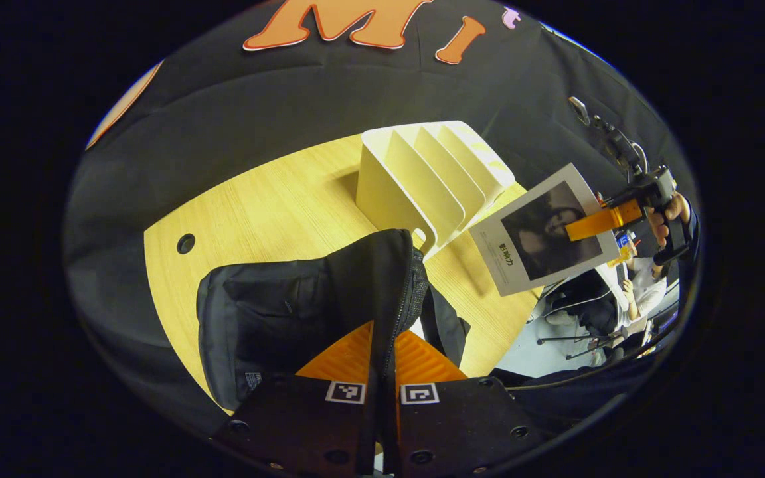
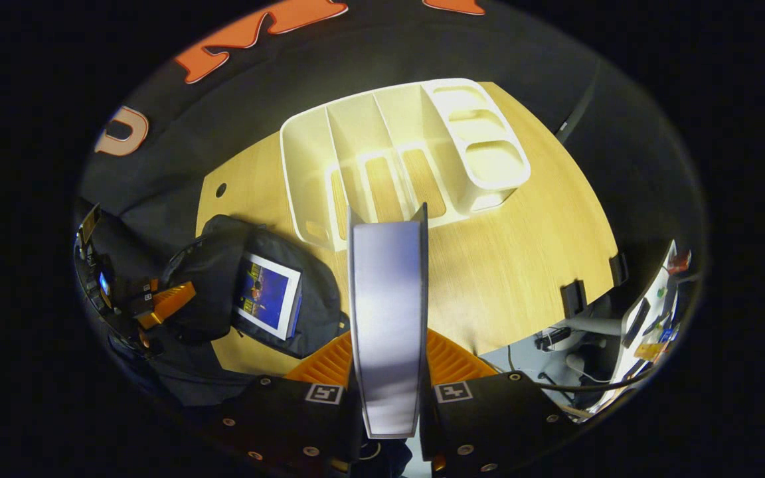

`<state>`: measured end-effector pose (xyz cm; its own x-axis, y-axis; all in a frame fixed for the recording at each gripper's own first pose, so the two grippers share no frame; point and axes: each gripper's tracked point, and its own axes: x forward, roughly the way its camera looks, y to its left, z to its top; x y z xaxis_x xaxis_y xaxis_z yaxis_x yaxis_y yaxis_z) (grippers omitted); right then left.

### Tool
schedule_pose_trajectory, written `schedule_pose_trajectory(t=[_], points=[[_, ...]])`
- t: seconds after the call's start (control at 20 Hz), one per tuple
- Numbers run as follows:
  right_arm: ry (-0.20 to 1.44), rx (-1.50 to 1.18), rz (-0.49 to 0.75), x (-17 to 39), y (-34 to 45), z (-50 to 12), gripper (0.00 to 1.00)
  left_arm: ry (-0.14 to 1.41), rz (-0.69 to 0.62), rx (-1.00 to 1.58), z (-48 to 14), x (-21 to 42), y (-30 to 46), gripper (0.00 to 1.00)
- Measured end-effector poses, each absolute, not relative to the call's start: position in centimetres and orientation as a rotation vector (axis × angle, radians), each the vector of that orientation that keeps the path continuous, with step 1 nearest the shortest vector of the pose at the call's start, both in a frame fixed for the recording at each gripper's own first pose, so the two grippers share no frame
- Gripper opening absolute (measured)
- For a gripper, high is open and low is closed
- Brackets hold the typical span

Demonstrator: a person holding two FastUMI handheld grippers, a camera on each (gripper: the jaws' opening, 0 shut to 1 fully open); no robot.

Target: Open the schoolbag, grab two books from the bookshelf and put them into the schoolbag.

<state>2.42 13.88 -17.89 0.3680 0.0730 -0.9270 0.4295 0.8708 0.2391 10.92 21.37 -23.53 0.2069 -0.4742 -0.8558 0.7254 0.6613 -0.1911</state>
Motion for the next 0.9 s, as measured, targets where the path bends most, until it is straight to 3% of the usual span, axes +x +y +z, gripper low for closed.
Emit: schedule_pose_trajectory(t=[0.2, 0.5, 0.9], points=[[1.137, 0.598, -0.217, 1.2, 16.2, -17.9, 0.35, 1.068, -0.865, 0.280, -23.5, 10.9, 21.2, 0.06], [1.015, 0.778, -0.086, 1.1, 20.4, -16.7, 0.35, 1.061, -0.884, 0.284, -22.8, 10.9, 21.1, 0.06], [0.922, 0.869, 0.023, 4.1, 24.9, -17.1, 0.35, 1.061, -0.882, 0.252, -22.0, 11.4, 20.7, 0.05]])
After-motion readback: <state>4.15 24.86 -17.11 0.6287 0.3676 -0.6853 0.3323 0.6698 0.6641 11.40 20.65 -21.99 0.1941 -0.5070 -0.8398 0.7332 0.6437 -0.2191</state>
